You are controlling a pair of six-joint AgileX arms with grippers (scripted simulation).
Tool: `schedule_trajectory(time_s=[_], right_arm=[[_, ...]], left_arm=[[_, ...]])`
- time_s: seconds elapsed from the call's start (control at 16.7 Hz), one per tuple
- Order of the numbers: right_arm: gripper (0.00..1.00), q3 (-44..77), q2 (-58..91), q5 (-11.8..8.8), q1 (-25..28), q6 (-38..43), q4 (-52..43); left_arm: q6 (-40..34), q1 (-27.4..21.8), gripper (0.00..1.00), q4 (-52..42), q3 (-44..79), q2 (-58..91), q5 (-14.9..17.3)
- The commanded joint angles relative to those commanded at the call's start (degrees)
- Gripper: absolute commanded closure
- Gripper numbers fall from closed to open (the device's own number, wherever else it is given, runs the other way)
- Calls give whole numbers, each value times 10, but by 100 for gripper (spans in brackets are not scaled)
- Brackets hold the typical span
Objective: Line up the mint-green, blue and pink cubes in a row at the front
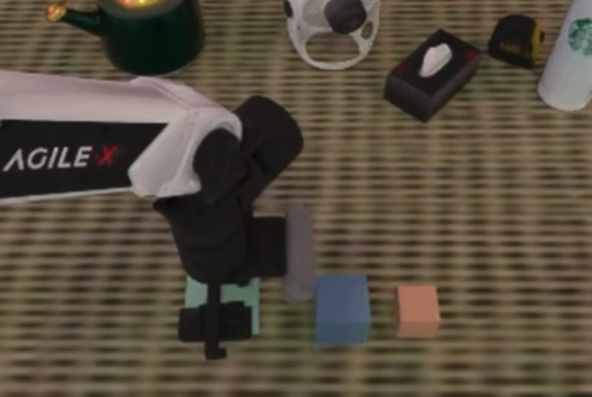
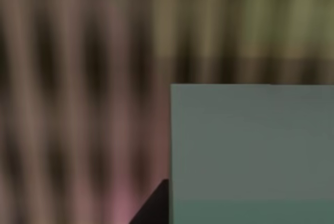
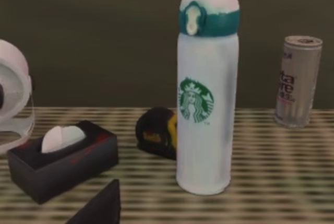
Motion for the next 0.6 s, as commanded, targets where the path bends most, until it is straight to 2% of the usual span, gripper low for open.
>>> schedule_trajectory(time_s=[0.6], right_arm=[[0,0,0,0,0,0,0]], left_arm=[[0,0,17,0,0,0,0]])
